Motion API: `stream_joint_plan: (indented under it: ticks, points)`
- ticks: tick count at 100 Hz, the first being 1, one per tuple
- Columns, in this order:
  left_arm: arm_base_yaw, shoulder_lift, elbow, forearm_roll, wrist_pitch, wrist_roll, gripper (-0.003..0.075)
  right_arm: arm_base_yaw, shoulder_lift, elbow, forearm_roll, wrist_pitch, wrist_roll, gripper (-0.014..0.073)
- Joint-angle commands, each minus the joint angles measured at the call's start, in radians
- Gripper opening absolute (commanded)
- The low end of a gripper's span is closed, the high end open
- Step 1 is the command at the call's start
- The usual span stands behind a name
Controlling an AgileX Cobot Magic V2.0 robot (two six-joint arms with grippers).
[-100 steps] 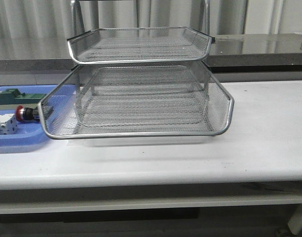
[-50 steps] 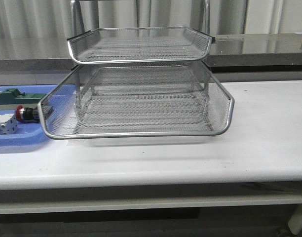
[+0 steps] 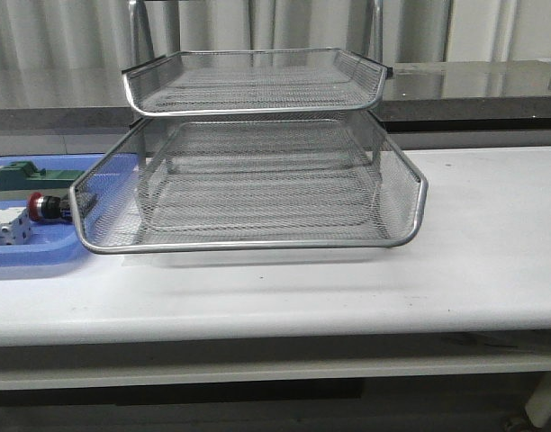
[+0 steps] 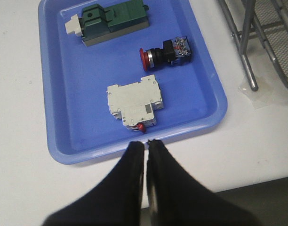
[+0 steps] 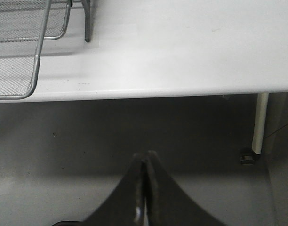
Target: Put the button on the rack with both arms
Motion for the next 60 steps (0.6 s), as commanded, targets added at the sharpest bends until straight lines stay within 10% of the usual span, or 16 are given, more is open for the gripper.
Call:
stream_joint_plan:
  ticks: [1,23,60]
  points:
    - [-0.007,-0.019,-0.037,-0.020,-0.037,0.026,0.0151,-0.005,0.003,-0.036,-0.015,-0.062,-0.002,-0.0067]
    - [-0.007,-0.019,-0.037,-0.026,-0.006,0.034,0.0585,-0.005,0.003,-0.036,-0.015,-0.062,-0.002,-0.0067]
    - [-0.007,-0.013,-0.039,-0.105,-0.018,0.036,0.0596,-0.005,0.003,-0.036,-0.015,-0.062,-0.002,-0.0067]
